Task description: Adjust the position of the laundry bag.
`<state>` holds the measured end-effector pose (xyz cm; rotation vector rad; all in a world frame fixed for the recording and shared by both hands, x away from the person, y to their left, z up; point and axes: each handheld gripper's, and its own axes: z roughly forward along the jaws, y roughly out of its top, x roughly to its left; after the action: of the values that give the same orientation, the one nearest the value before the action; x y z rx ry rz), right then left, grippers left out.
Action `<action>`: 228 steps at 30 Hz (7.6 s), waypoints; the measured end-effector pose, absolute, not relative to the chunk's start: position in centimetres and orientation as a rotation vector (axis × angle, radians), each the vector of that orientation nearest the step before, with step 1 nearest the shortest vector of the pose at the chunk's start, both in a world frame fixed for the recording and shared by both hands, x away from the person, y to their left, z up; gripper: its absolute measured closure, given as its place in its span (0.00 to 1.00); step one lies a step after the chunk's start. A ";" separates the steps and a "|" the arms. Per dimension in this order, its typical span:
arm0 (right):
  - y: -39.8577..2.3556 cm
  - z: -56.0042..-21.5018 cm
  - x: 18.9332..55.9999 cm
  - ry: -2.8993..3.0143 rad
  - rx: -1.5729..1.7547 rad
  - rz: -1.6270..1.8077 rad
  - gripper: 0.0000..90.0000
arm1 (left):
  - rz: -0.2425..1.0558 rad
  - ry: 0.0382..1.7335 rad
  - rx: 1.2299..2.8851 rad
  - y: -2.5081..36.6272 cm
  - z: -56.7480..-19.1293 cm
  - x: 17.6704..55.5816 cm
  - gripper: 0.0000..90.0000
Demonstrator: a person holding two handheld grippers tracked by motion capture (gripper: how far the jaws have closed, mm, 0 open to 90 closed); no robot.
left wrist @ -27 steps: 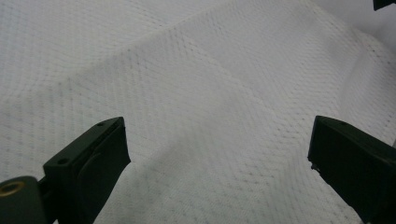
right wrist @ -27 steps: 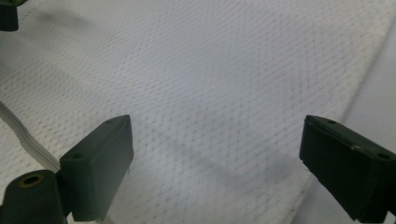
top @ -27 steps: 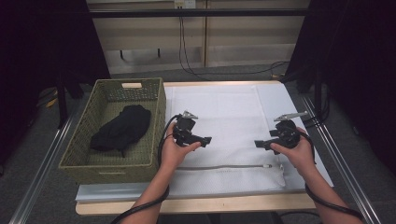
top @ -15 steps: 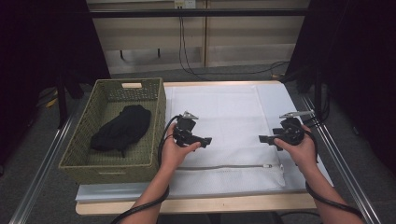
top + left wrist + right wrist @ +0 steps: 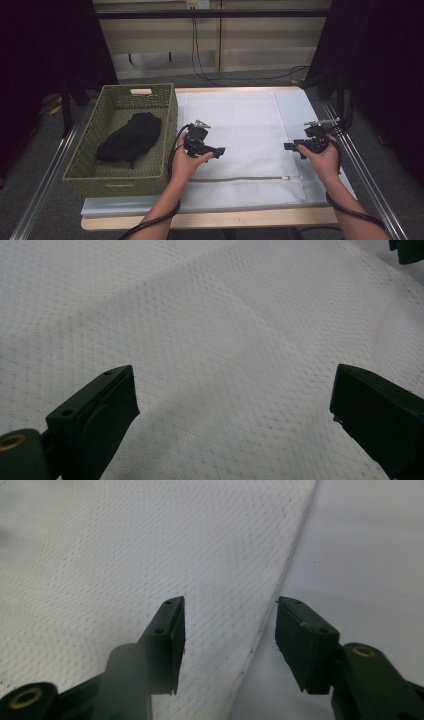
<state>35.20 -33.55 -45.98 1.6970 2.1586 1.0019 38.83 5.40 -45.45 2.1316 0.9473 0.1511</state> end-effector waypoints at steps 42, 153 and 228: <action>-34.9 -47.4 36.1 2.175 1.826 1.083 1.00 | 0.133 0.971 2.125 5.2 -45.8 38.6 0.05; -35.4 -44.6 31.9 2.170 1.513 1.114 0.29 | -0.545 0.850 2.191 -13.4 -47.0 33.8 0.70; -32.3 -42.8 30.0 2.235 1.729 1.224 0.50 | -0.598 0.996 1.988 -9.7 -45.4 36.5 0.96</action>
<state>29.95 -32.34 -42.85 1.7285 2.2346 1.2237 36.46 -9.71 -45.44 1.9877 0.9960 -0.5980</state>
